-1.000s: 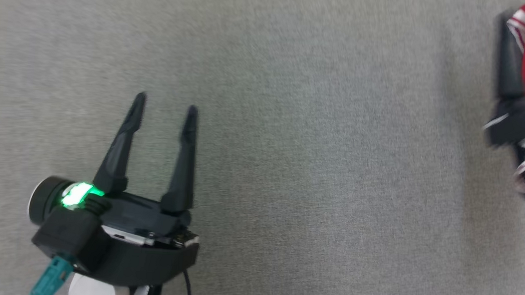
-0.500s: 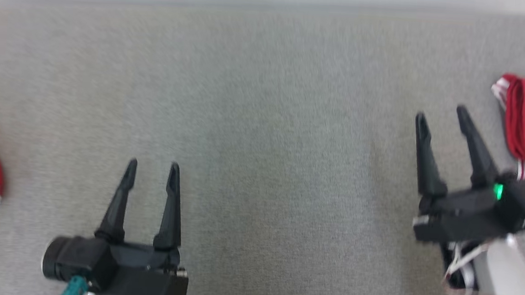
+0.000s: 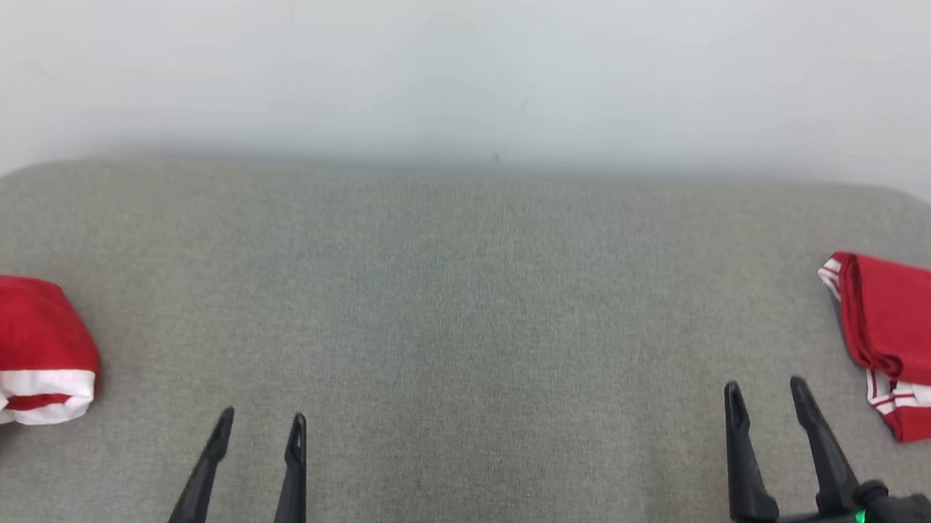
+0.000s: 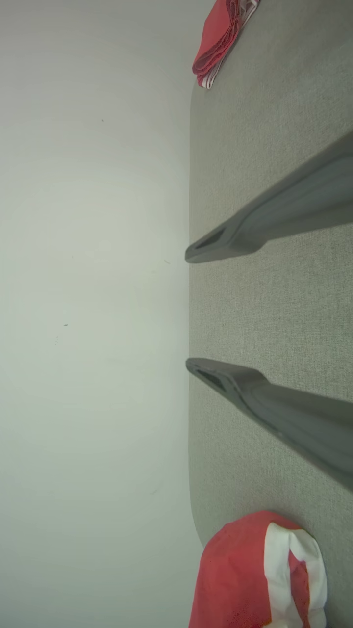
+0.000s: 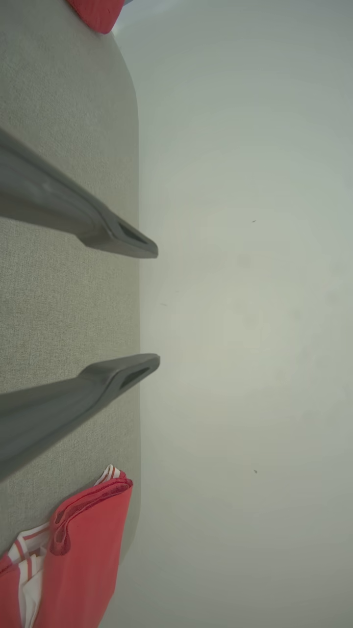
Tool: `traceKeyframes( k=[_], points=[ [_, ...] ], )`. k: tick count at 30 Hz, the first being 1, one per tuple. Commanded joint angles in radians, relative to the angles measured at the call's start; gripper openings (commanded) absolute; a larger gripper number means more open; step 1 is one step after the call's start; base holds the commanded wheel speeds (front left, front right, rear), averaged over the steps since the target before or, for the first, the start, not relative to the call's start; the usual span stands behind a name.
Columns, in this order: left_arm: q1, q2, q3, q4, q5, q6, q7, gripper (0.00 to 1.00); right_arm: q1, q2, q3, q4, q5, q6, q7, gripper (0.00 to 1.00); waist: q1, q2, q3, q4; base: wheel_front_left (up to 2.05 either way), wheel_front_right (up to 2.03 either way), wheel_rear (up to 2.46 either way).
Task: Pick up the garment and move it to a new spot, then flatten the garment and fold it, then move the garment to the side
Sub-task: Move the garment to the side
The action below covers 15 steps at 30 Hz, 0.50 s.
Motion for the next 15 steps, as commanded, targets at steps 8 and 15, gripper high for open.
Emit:
traceKeyframes(
  k=[8,15],
  points=[
    [0.086,-0.015,0.045,0.016,0.014,-0.029,-0.004,1.00,0.115,0.024,-0.008,-0.017,-0.014,-0.003,-0.001,1.00,0.0004,0.0003,-0.123,0.013,0.00,0.00,0.00],
    [0.119,-0.024,0.084,0.048,0.012,-0.051,-0.004,1.00,0.157,0.030,0.000,-0.006,-0.023,-0.003,-0.001,1.00,0.0004,0.0003,-0.140,-0.007,0.00,0.00,0.00]
  ],
)
